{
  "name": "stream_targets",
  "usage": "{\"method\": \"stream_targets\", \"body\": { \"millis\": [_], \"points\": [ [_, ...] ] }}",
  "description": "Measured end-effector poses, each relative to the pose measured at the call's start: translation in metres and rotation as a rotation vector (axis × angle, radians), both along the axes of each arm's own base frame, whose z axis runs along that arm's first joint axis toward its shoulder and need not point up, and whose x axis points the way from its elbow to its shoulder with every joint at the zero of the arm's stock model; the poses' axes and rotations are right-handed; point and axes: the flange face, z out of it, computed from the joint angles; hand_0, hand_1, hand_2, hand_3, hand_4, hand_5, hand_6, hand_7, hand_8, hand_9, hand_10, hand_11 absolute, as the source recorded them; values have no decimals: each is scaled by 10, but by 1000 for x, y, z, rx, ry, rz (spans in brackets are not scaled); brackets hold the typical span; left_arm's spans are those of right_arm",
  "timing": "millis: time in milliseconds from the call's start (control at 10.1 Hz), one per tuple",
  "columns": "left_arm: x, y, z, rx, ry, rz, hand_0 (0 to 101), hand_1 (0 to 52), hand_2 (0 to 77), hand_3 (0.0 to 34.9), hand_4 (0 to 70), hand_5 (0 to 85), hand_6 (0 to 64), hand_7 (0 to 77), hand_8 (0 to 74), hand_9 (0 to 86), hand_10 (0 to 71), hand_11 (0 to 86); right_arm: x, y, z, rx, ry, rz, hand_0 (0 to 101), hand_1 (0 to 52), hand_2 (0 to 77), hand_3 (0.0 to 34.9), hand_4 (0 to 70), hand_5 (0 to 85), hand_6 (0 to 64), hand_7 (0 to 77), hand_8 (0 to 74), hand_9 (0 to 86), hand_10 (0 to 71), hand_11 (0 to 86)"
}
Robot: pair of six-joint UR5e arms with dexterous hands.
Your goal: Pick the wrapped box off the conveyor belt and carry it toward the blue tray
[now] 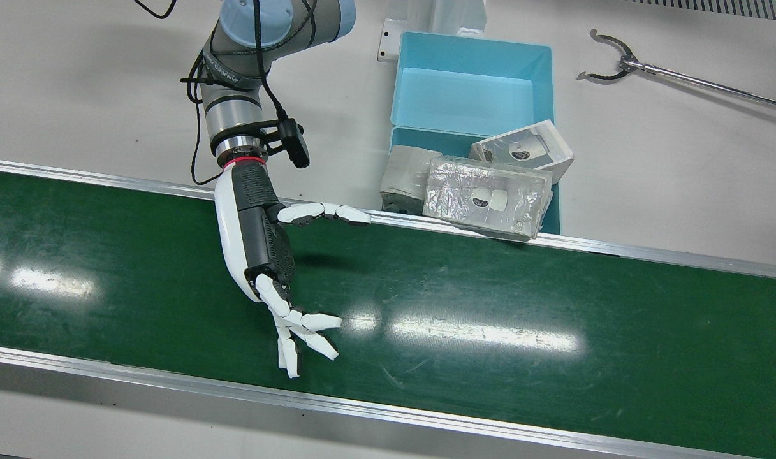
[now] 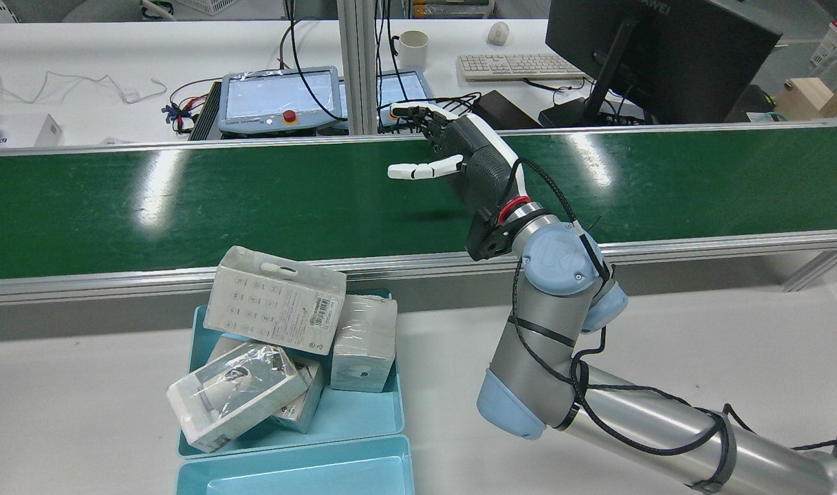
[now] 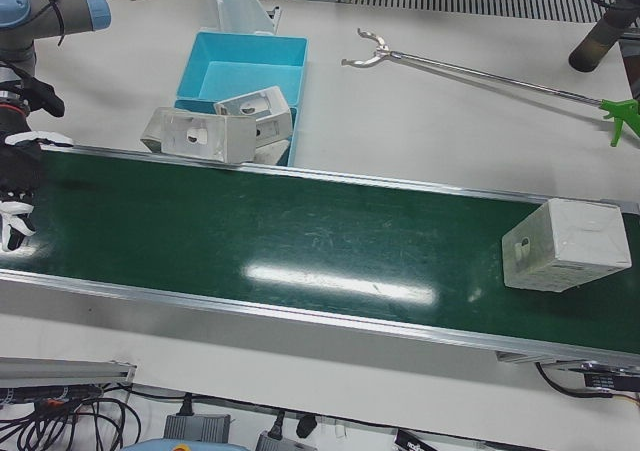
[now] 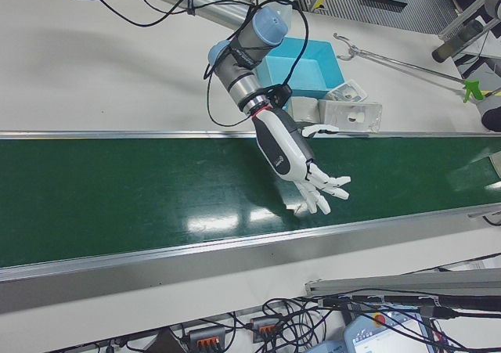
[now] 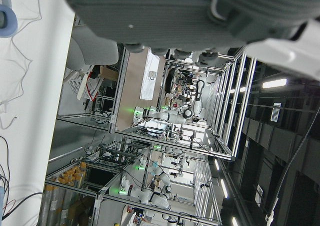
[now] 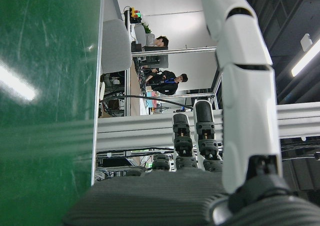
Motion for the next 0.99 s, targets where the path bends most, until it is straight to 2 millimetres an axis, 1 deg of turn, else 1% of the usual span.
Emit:
{"method": "stream_targets", "body": {
  "millis": [99,198,593,691,889,988],
  "points": [
    [0,0,0,0,0,0,0,0,5,0,0,11,5,5,5,0,5,5,0,-2,4,-3,-3,2,501,185,180,0,175,267,98,93,27,44,0,11],
    [0,0,0,0,0,0,0,0,5,0,0,11,5,0,5,5,5,5,2,-4,7,-5,-5,5,501,185,180,0,175,267,98,93,16,49,0,11],
    [0,0,0,0,0,0,0,0,5,0,0,11,5,5,5,0,5,5,12,-9,23,-23,-2,17,501,185,180,0,175,278,87,93,16,38,0,11],
    [0,0,0,0,0,0,0,0,5,0,0,11,0,5,5,5,5,5,13,-9,27,-28,2,18,501,185,164,0,142,278,87,93,16,38,0,11],
    [0,0,0,0,0,0,0,0,5,0,0,11,5,0,5,5,5,5,14,-9,36,-38,9,20,500,180,164,0,164,273,87,93,16,38,0,11],
    [0,0,0,0,0,0,0,0,5,0,0,11,5,0,5,5,5,5,15,-10,39,-42,11,21,501,180,175,0,169,278,93,114,16,49,0,11]
  ]
}}
